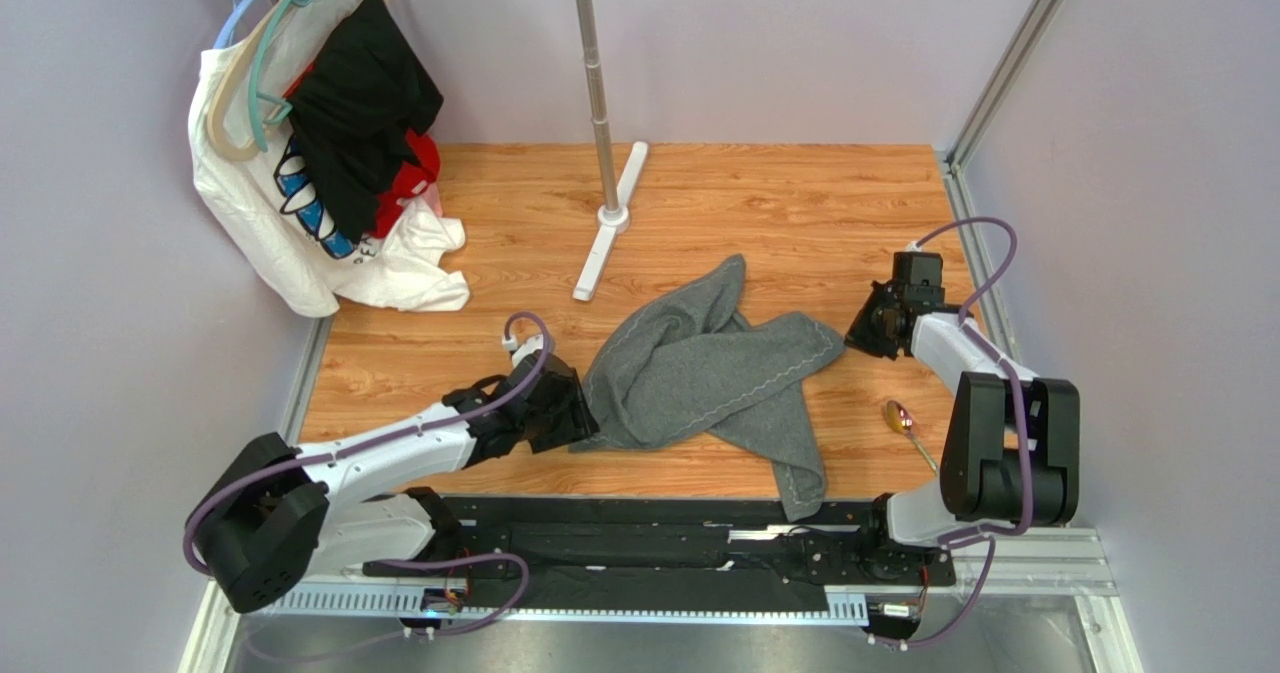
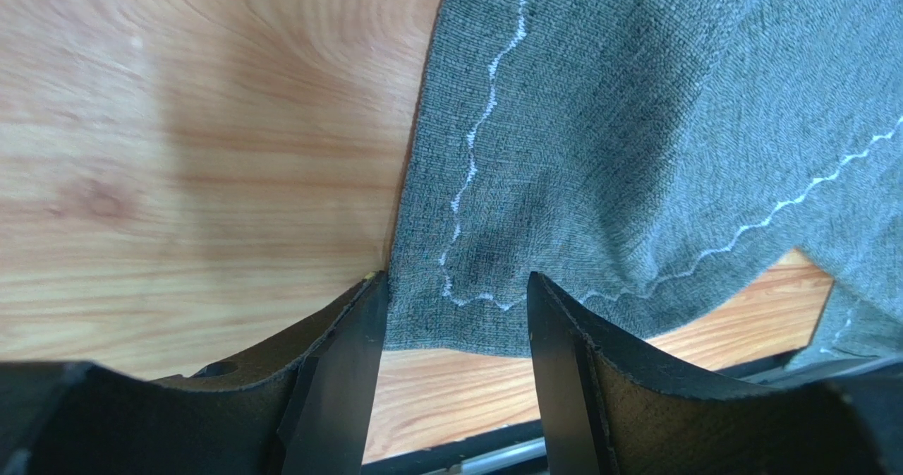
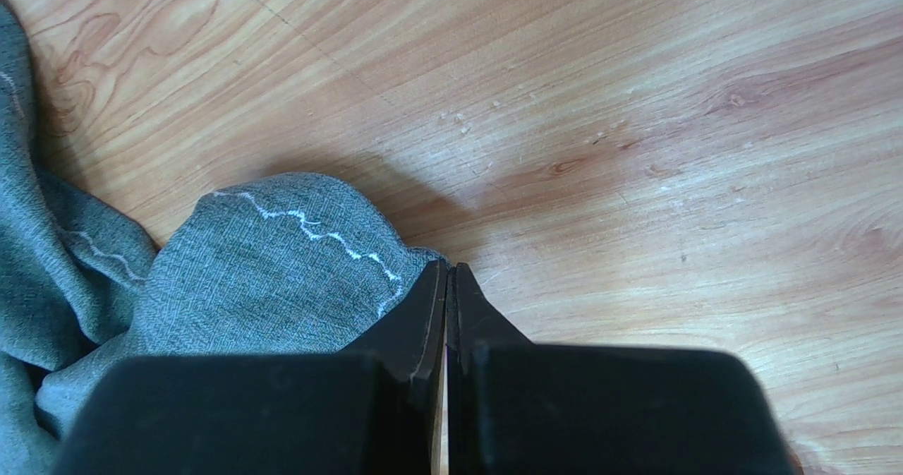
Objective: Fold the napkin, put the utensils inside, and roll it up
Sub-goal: Flatten the napkin out
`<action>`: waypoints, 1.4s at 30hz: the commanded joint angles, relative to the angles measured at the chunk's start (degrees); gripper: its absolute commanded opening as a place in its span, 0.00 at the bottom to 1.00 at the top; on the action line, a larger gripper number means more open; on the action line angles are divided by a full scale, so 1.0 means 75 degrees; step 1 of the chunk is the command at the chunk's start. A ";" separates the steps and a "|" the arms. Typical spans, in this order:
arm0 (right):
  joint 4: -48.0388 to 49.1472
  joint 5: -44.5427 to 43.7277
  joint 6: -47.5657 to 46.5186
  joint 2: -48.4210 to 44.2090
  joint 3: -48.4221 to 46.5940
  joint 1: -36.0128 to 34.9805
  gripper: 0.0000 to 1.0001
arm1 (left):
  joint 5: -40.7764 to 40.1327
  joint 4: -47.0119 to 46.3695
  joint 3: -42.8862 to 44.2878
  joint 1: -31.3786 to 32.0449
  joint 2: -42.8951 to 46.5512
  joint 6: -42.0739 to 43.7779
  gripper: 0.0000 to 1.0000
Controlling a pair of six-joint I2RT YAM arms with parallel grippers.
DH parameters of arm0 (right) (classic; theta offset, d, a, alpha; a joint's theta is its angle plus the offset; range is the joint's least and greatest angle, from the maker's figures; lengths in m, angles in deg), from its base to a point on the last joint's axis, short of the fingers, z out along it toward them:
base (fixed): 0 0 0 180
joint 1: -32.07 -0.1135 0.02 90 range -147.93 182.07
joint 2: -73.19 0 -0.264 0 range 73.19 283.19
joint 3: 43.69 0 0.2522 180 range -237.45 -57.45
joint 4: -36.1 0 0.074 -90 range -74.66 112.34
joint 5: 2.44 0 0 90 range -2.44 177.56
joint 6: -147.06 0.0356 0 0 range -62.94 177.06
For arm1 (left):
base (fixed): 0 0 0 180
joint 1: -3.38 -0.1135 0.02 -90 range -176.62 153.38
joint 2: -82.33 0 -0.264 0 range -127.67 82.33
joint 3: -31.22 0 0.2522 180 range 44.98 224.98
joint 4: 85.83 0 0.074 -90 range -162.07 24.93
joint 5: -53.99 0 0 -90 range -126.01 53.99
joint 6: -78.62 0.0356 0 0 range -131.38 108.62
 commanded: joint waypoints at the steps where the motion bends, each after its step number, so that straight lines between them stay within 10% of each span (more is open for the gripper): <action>1: 0.0055 0.0230 0.0015 -0.0346 -0.0072 0.0014 0.00 | -0.0224 0.0748 -0.0259 0.0488 -0.0299 -0.0801 0.61; 32: -0.0542 0.0160 -0.0196 -0.0920 -0.0236 0.0049 0.00 | -0.1819 0.2532 0.0562 0.1767 -0.1400 -0.1821 0.50; 42: -0.0718 0.0184 -0.0231 -0.1189 -0.0282 0.0073 0.00 | -0.1491 0.1923 0.0362 0.1767 -0.2244 -0.1669 0.23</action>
